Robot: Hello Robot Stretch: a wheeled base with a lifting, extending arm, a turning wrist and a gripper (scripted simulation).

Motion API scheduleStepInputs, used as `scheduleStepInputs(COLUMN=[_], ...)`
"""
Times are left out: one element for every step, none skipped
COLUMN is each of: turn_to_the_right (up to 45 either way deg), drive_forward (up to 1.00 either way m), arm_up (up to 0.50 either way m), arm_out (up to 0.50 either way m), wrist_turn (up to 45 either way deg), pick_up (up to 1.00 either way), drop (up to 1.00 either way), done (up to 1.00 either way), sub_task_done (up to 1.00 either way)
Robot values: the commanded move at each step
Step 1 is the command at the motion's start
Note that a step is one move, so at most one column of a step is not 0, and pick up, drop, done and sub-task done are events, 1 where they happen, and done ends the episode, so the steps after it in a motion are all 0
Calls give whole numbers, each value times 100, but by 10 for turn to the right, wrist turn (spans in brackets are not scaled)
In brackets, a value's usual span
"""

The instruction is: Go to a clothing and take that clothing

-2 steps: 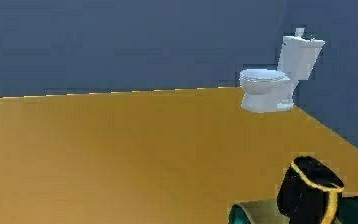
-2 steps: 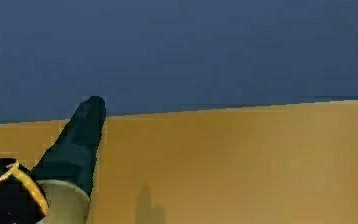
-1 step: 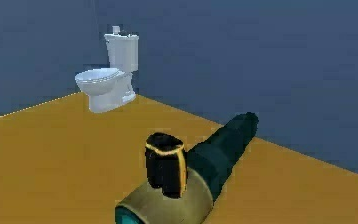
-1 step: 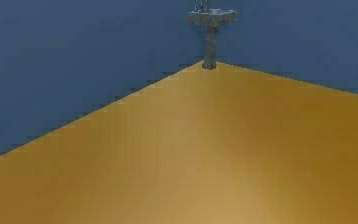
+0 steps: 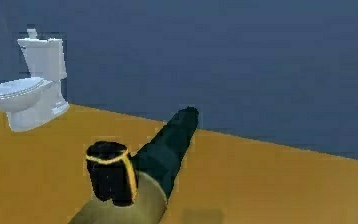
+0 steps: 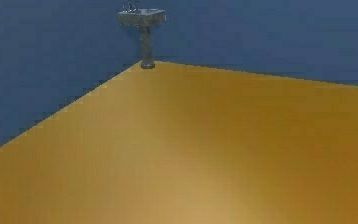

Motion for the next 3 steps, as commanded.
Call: scheduleStepInputs(turn_to_the_right=[0, -450, -450], drive_forward=[30, 0, 0], arm_up=[0, 0, 0], arm_out=[0, 0, 0], wrist_turn=[0, 0, 0], pick_up=[0, 0, 0], drop=[0, 0, 0], done=[0, 0, 0], sub_task_done=[0, 0, 0])
